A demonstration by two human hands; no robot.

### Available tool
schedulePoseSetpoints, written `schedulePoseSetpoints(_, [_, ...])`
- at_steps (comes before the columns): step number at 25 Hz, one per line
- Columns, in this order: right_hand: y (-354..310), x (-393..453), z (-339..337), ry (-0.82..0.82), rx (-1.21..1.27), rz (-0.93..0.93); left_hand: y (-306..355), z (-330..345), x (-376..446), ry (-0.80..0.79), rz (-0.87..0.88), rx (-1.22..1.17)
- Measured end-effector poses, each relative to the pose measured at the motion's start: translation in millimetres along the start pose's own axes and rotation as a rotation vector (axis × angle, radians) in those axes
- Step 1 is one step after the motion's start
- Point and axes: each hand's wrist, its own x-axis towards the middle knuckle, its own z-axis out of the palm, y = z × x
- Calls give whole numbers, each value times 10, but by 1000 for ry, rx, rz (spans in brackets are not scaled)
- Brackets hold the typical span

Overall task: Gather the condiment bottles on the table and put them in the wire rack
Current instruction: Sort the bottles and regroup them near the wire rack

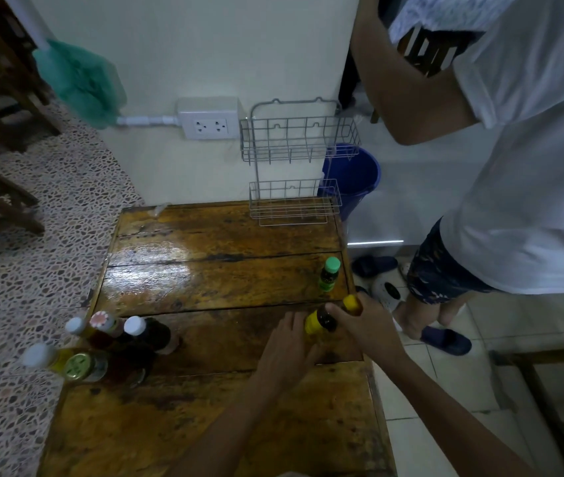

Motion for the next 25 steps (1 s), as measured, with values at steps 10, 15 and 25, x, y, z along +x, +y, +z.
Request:
schedulePoseSetpoints(10, [155, 389, 33, 111, -106, -222, 237, 454, 694, 144, -201, -150])
schedulePoseSetpoints(15, [205, 552, 35, 103, -116, -333, 278, 537, 913, 184, -272, -268])
schedulePoseSetpoints(25, [315, 555, 21, 90, -114, -352, 360, 524, 945, 165, -282, -269])
